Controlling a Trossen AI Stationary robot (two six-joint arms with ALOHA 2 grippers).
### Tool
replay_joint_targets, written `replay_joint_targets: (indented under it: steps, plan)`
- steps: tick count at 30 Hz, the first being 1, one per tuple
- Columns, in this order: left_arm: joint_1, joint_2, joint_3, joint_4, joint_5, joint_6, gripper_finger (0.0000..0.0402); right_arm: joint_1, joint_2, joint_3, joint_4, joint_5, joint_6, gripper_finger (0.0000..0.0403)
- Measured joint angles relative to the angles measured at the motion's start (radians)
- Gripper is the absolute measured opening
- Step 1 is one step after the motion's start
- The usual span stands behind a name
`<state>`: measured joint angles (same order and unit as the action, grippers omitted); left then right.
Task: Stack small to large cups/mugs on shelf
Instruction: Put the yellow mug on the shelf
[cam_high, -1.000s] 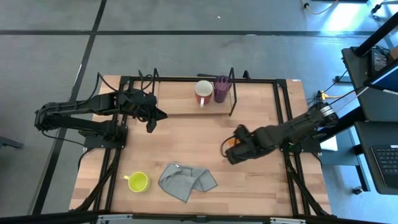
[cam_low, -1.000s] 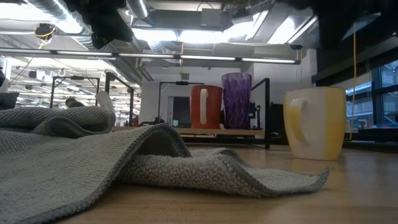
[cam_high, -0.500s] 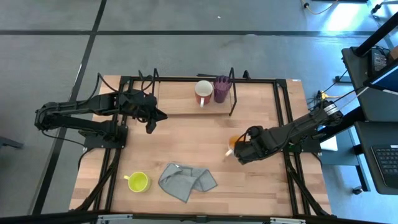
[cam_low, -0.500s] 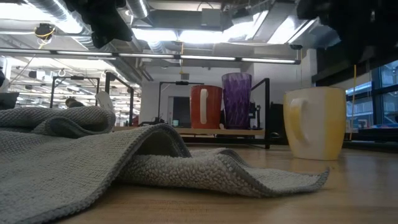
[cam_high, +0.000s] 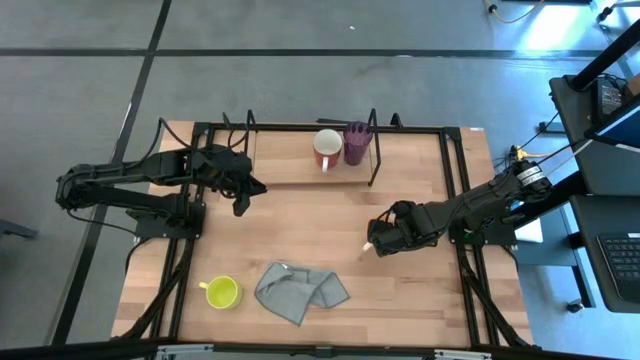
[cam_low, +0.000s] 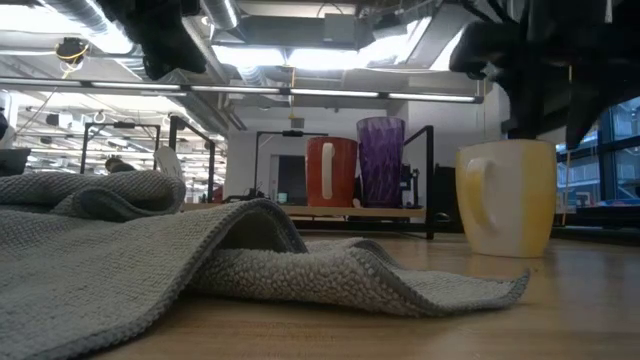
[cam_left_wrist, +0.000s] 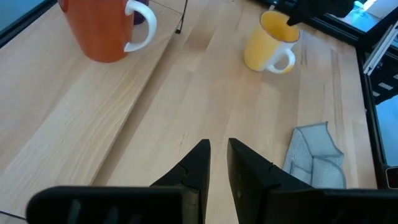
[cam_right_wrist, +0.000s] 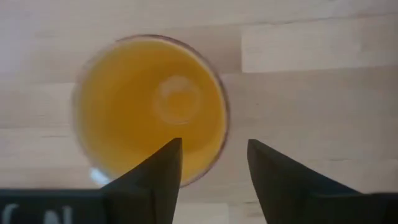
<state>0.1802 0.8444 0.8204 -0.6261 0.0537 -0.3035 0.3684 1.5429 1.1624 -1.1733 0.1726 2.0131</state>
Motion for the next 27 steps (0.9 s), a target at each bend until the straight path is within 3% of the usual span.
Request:
replay_joint_targets:
  steps: [10,20,27]
  plan:
    - [0.0,0.0,0.0,-0.021,0.0,0.001,0.0049,-0.005,0.0,-0.057,0.067,-0.024,0.0,0.0124]
    - [0.001,0.0,0.0,-0.02,-0.001,0.023,0.0049,-0.054,0.0,-0.057,0.078,-0.027,-0.096,0.0017]
    - [0.001,0.0,0.0,-0.02,-0.001,0.012,0.0049,-0.106,0.001,-0.058,0.143,-0.025,-0.196,0.0041]
